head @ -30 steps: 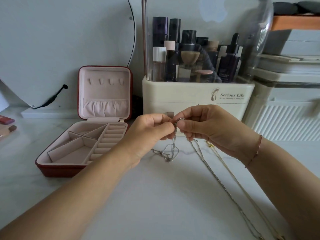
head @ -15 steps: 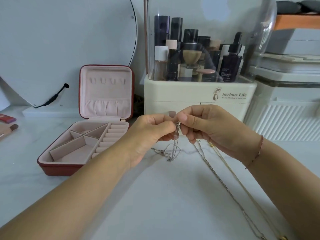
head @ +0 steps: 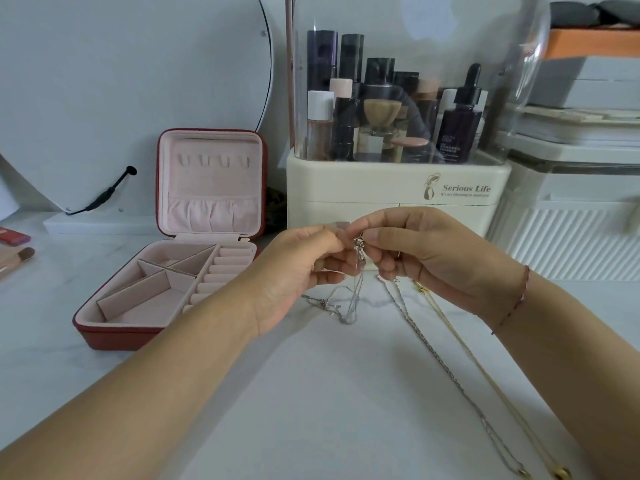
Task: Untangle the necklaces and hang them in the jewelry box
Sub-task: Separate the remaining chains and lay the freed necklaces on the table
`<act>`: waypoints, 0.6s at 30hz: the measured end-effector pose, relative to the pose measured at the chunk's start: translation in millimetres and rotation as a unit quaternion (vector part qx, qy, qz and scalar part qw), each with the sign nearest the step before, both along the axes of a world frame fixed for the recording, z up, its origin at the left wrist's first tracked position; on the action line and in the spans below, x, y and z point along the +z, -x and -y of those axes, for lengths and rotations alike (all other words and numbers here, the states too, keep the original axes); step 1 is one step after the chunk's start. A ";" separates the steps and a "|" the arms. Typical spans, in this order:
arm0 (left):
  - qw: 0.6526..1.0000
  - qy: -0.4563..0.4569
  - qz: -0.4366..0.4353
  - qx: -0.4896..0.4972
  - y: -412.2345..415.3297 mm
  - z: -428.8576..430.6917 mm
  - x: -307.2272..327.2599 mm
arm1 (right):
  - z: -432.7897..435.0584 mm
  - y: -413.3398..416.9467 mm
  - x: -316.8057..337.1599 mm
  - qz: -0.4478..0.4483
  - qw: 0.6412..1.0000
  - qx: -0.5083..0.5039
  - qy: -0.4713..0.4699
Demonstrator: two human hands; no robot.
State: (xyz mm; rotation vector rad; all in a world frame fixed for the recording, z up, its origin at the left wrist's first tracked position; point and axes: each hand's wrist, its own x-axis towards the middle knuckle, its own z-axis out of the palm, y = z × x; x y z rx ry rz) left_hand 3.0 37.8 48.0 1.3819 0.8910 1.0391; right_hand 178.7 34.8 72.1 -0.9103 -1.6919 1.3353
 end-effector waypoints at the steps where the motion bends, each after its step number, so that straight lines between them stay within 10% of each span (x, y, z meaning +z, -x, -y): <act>1: 1.000 -0.001 -0.006 -0.005 0.0 -0.1 -0.4 | 0.1 0.2 0.0 -0.001 1.000 0.004 0.000; 18: 0.995 0.061 0.051 -0.055 3.9 2.8 1.9 | -3.2 -7.8 0.9 0.015 0.999 0.003 -0.031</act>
